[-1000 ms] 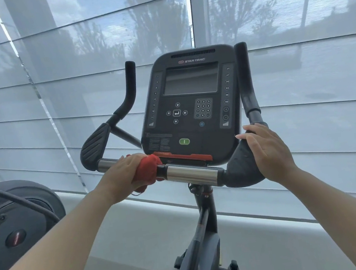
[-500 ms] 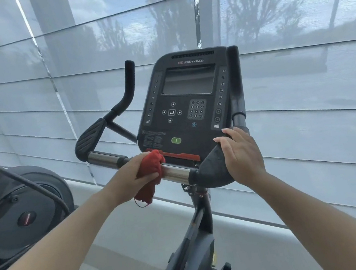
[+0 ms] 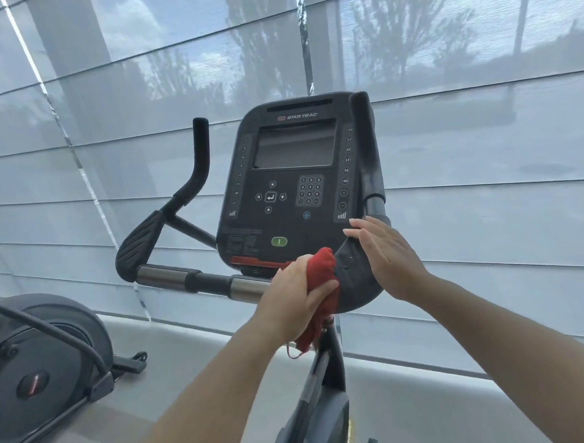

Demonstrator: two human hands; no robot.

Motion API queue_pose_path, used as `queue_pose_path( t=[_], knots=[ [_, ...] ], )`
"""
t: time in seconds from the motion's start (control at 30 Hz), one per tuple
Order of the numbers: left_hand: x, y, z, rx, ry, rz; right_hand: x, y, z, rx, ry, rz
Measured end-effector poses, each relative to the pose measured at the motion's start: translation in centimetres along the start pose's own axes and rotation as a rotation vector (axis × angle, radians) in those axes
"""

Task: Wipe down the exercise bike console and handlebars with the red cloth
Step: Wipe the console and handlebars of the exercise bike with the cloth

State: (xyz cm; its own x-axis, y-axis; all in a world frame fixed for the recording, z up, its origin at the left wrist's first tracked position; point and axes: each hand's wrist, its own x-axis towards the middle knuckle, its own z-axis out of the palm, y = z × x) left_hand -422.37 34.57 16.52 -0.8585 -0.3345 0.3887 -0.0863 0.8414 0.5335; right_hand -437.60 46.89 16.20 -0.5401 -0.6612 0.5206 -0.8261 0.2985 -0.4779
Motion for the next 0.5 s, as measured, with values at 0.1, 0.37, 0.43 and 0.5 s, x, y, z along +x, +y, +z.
queue_pose_path(
  t=[0.1, 0.37, 0.43, 0.5],
  knots=[
    [0.5, 0.1, 0.0, 0.038, -0.007, -0.046, -0.1, -0.3, -0.1, -0.038, -0.005, 0.012],
    [-1.9, -1.0, 0.9, 0.084, 0.091, -0.001, -0.4, -0.7, 0.1, -0.110, -0.010, 0.016],
    [-2.2, -1.1, 1.1, 0.090, 0.098, 0.007, -0.4, -0.7, 0.3, -0.090, 0.013, 0.024],
    [-2.2, -0.9, 1.0, 0.090, 0.096, -0.001, -0.2, -0.6, 0.3, -0.087, 0.013, 0.022]
  ],
)
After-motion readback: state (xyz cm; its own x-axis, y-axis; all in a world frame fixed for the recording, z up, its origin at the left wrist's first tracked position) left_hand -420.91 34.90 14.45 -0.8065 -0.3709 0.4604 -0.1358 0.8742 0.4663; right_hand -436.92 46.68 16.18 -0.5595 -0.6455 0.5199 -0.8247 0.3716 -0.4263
